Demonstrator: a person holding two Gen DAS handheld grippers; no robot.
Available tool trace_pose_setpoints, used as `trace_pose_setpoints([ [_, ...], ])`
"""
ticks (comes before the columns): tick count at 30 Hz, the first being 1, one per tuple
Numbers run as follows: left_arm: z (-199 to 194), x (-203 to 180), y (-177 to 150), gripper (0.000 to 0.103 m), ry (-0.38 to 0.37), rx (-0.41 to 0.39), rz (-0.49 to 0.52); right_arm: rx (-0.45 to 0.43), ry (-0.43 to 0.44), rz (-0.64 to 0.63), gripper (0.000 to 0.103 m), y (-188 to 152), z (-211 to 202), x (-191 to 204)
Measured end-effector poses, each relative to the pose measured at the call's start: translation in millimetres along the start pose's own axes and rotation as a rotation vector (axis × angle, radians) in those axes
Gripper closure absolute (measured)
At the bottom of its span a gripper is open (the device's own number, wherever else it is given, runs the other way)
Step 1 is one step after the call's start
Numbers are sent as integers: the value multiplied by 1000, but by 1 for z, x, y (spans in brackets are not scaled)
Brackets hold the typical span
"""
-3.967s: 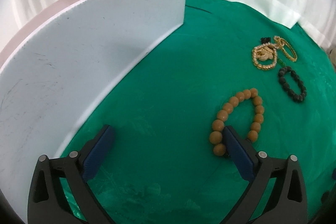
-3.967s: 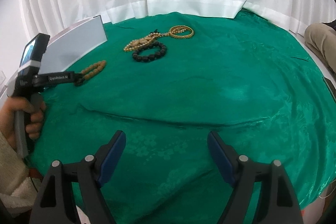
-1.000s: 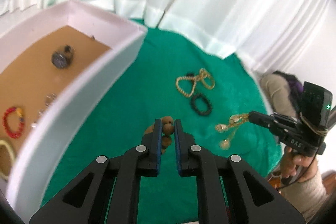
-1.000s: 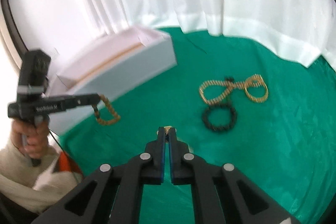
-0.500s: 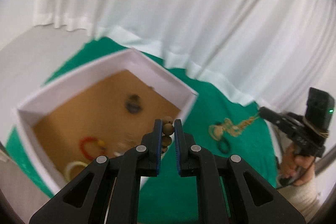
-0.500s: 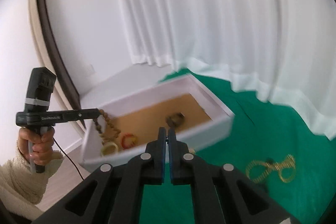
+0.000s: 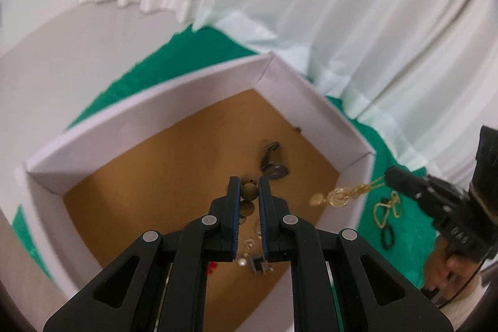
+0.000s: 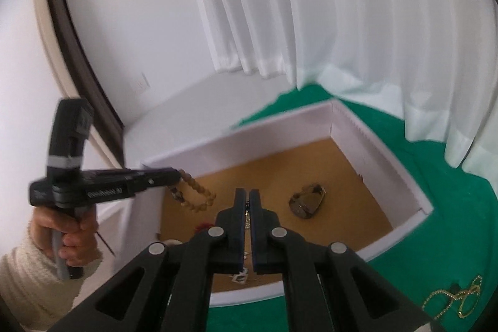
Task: Organize jewelry
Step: 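Carry bracelet and pendant chain into the white box while both tools open to release, then withdraw both open tools from the box back over the cloth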
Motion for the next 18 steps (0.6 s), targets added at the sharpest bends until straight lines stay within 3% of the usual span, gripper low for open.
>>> trace_pose_setpoints([
  [7, 56, 24, -13, 91, 114, 88, -23, 151, -114, 50, 98, -30, 62, -35],
  [8, 57, 25, -15, 81, 125, 95, -23, 155, -130, 66, 98, -31, 62, -40],
  [9, 54, 25, -16, 63, 125, 96, -24, 148, -135, 84, 94, -31, 57, -44],
  [10, 48, 25, -17, 52, 124, 83, -27, 137, -134, 100, 87, -29, 51, -49],
  [11, 43, 25, -17, 39, 126, 66, -27, 123, -135, 111, 64, -27, 43, -50],
  [12, 33, 22, -17, 37, 131, 41, -18, 101, -139, 117, 44, -24, 33, -51],
  [14, 15, 12, -19, 36, 124, 11, 18, 40, -152, 105, 41, -21, 9, -48],
  [18, -20, -22, -35, 26, 85, -53, 105, 6, -209, 85, 36, -41, -28, -44],
])
Point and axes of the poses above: each gripper's, at about its wrist camera, not at the fingertips, and z roughly the way its jaws point, x to its left, y to its top, the point moved 6 cm from there along z, roughly the way its jaws point, and after that the axes turned 4 degrees about -y, right-handed, at the moved point
